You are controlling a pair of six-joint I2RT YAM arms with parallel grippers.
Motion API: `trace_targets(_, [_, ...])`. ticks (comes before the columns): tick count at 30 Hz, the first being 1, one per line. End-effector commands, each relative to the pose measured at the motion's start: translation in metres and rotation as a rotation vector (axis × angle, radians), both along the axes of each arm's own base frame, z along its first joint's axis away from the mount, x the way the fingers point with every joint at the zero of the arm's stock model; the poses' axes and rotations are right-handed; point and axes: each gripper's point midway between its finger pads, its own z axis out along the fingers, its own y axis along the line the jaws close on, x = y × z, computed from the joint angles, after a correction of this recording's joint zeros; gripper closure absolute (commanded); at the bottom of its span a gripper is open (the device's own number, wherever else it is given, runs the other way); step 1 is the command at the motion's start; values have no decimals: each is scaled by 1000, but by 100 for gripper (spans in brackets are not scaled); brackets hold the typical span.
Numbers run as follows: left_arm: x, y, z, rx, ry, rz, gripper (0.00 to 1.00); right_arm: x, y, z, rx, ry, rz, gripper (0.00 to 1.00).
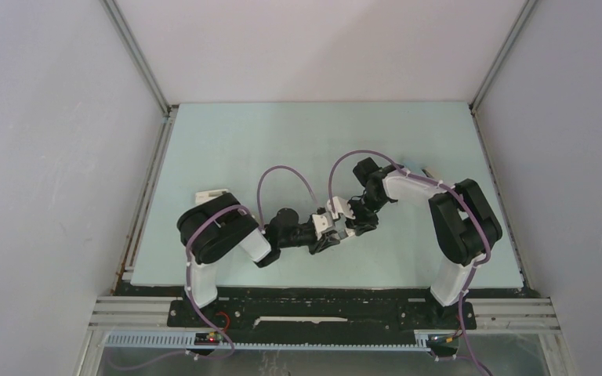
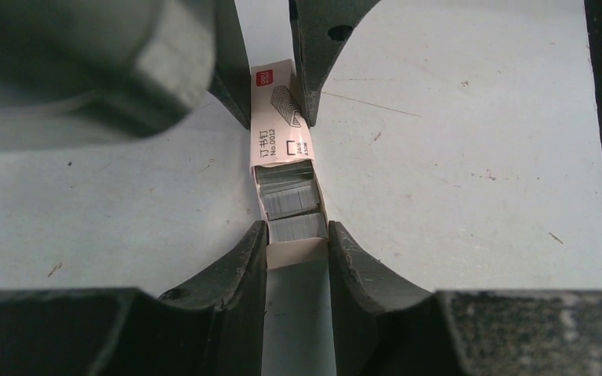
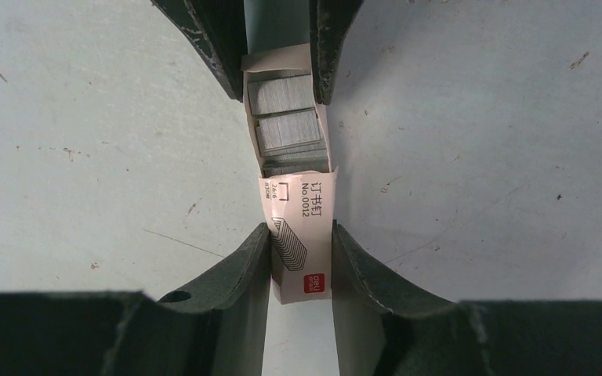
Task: Unload the staples from the stapler
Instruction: Close the staple box at the center of the board.
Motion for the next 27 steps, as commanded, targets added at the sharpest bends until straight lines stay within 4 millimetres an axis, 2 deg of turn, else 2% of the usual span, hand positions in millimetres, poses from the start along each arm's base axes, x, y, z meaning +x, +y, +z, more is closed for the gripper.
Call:
trace_targets(1, [11,-22,23,-86,-8,15,69,-2,20,8,39,-45,34,61])
trace_targets(6, [13,-21,22,-83,-6,31,63,-3,21,7,33,-37,22,58])
trace_targets(12, [21,-11,32,-85,-32,107,41,2,21,11,39,-53,-10,45])
trace_targets(15, [24,-1,42,-81,-56,153,33,7,18,17,52,-67,-26,38])
trace_targets(22, [28,23,69,-85,-90,261,24,13,6,37,85,-80,-86,24])
trace_targets(27, [31,37,89,-77,-114,315,23,7,-4,46,98,-85,-103,21])
